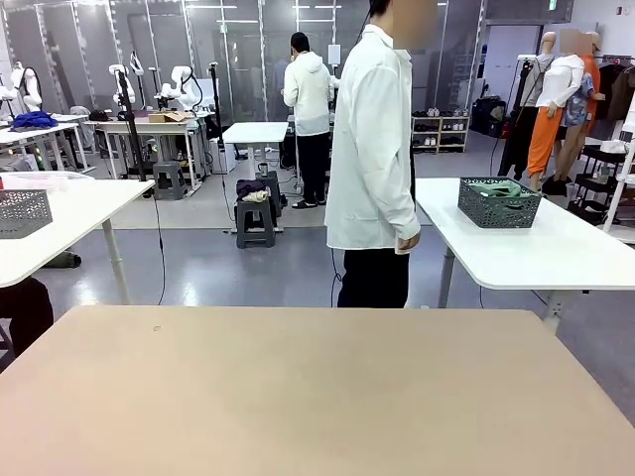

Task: Fold the towels and place them in the basket.
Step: When a person lays out a Towel with hook on the table, fold it in half twice.

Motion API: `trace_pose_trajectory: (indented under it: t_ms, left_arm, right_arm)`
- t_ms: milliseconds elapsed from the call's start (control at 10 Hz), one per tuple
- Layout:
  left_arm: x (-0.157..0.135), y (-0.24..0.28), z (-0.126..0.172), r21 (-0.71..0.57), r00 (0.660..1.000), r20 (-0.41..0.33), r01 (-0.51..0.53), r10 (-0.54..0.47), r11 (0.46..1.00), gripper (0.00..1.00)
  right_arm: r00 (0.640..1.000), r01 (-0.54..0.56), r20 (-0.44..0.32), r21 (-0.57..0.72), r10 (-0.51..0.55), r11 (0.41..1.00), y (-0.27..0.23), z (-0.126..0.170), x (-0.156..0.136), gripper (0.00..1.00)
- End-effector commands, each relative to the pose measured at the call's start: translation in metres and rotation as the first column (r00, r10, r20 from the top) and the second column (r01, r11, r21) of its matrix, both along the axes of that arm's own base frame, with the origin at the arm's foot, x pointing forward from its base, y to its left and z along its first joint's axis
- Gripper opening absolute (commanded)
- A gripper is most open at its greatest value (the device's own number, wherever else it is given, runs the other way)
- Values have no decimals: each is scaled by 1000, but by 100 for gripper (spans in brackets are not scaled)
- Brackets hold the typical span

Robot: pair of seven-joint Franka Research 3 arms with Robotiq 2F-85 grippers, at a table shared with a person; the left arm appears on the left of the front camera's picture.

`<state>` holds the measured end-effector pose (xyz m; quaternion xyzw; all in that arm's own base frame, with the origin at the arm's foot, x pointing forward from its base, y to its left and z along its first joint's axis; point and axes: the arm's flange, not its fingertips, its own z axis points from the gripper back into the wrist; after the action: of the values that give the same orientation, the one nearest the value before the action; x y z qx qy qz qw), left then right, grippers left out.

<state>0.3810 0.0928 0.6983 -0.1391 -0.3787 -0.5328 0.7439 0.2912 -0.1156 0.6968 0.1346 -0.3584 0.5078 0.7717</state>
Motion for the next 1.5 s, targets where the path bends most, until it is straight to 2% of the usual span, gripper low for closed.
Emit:
trace_pose_trajectory:
  t_ms: [0,500,600,900,1100,1400]
  left_arm:
    - [-2,-1,-1,-16,1000,7,25,-25,1000,100]
    - [-2,-1,-1,-16,1000,7,25,-25,1000,100]
    - [0,0,0,0,1000,-1,0,0,1000,100]
    - [-7,23,30,4,1000,-4,-22,22,1000,100]
    - [-23,37,42,6,999,-27,-34,35,999,100]
    - [-41,51,54,4,999,-17,-52,52,999,100]
  right_arm:
    - [1000,-18,13,0,18,1000,1,-1,-1,100]
    - [1000,1,3,-1,-1,1000,1,1,-1,100]
    - [1000,-1,10,-3,1,1000,-4,5,-1,100]
    - [1000,-14,-15,-17,13,1000,-18,21,-6,100]
    - [1000,-22,-12,-5,22,1000,-30,32,-22,100]
    - [1000,-26,-13,-26,26,999,-40,37,-36,100]
